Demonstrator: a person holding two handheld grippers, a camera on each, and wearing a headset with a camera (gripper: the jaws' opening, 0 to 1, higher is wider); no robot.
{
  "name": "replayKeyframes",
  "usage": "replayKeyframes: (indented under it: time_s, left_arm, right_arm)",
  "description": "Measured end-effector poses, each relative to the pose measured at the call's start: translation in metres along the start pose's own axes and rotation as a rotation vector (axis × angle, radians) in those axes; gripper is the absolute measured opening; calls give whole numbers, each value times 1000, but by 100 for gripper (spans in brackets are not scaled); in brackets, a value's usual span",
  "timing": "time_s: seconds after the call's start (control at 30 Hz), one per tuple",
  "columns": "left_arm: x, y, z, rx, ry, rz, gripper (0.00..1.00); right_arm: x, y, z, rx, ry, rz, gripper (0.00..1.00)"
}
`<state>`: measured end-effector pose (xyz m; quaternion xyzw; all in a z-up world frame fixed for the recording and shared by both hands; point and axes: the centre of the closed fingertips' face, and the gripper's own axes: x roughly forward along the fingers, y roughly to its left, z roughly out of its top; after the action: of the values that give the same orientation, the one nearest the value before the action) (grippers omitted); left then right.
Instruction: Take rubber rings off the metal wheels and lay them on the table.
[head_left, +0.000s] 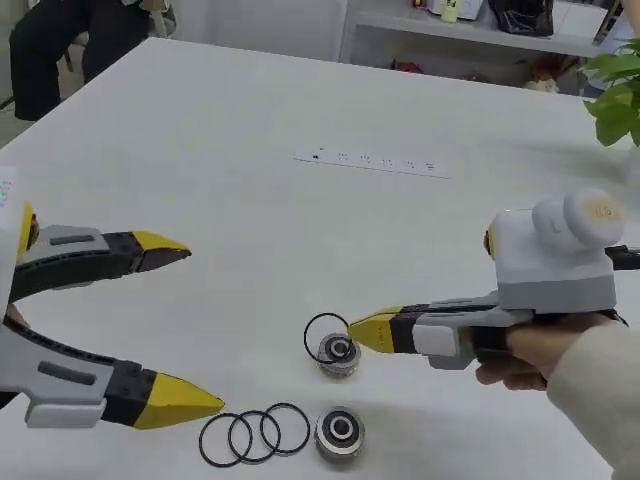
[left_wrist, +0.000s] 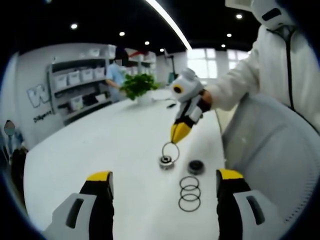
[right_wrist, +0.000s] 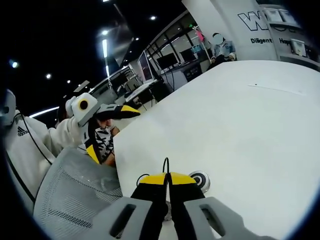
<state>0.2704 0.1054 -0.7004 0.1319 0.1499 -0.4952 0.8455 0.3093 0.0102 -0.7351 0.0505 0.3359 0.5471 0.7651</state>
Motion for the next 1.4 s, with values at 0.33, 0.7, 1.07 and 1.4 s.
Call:
replayKeyframes:
  time_s: [0.33, 0.7, 1.07, 1.4]
  left_arm:
    - [-17, -4, -13, -16, 7, 49, 93]
    - [-27, -10, -28, -38, 30, 84, 97]
    - [-30, -18, -41, -36, 55, 77, 100]
    - [-32, -18, -50, -45, 65, 75, 100]
  right_arm:
    - [9, 16, 1, -11, 10, 40, 0]
    - [19, 32, -1, -18, 32, 86, 0]
    - [33, 56, -4, -29, 72, 147, 0]
    - [47, 64, -12, -34, 111, 189, 0]
